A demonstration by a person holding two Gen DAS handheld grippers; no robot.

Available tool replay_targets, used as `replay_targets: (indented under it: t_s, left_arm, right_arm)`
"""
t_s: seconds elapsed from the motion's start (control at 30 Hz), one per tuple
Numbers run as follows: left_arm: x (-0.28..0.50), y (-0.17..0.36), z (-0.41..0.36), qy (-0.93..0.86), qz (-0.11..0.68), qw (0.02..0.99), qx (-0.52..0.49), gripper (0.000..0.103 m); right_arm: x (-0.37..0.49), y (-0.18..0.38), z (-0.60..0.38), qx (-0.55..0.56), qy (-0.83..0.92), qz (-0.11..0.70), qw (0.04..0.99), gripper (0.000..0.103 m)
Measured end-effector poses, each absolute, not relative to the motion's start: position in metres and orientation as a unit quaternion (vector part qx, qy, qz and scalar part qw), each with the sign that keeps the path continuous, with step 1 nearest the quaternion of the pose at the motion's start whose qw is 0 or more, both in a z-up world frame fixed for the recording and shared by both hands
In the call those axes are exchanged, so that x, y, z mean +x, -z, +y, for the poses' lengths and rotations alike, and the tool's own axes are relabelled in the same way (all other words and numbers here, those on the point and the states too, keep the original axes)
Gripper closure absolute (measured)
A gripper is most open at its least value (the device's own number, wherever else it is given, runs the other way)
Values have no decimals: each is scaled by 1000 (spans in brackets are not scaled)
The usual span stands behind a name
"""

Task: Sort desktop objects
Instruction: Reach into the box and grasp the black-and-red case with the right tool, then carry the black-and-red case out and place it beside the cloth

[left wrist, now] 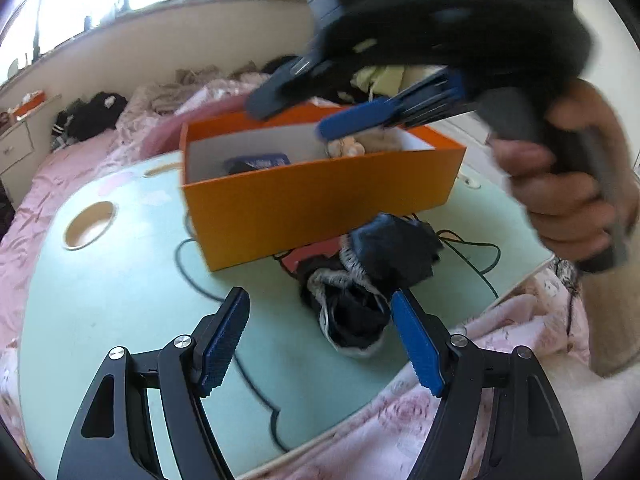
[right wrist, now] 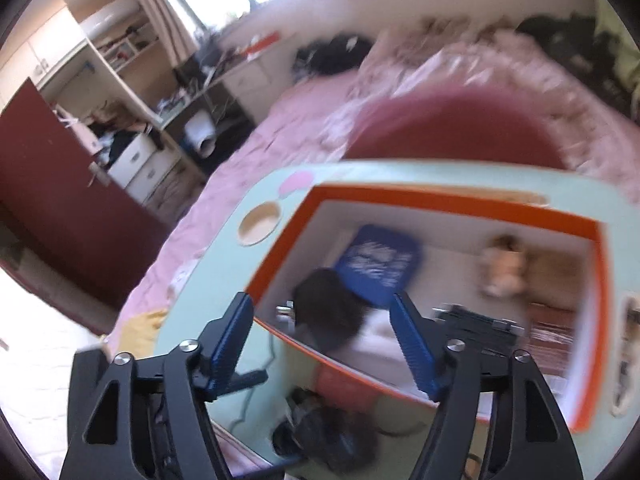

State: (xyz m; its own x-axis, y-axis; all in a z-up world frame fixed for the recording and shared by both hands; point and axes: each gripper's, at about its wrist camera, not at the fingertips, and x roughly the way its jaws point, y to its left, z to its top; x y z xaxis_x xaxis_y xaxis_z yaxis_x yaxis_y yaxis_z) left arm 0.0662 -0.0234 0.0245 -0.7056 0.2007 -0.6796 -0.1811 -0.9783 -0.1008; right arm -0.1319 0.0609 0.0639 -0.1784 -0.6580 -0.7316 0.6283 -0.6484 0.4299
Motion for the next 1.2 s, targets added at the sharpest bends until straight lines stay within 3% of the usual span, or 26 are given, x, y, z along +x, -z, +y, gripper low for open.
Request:
replay_targets:
  t_s: [0.37,0.47,0.63,0.67,0.83,0.87,0.9,1.2]
  left_arm:
    - [74,-18,-29,-920,-47,113,-372,29]
    - [73,-17,-29,-918,-54,114,-375,29]
    - [70,-17,-30,-917,-63,114,-377,29]
    - [71,-17,-30,-917,-65,115,-377,29]
    - [64,-16,-36,-915,-74,115,-379,29]
    - [63,-16,-36,-915,-74,115,-379,29]
    - [62,-16,-37,-915,-74,115,-379,29]
    - [61,-15,-37,-916,-73,114,-377,29]
  right_arm:
    - [-151,-25,18,561,735,46,378,34]
    - [-159,-13,25,580,716,28,389,45]
    - [-163,-20,36,573,722,8,388,53]
    - [-161,-21,38,573,721,3,389,59]
    - [-163,-24,46,557,736,-14,385,62]
    - [-165,-25,49,555,732,-32,394,73]
    - [-165,-28,53,552,730,-49,401,77]
    - [-165,-52,78,510,758,-87,397,77]
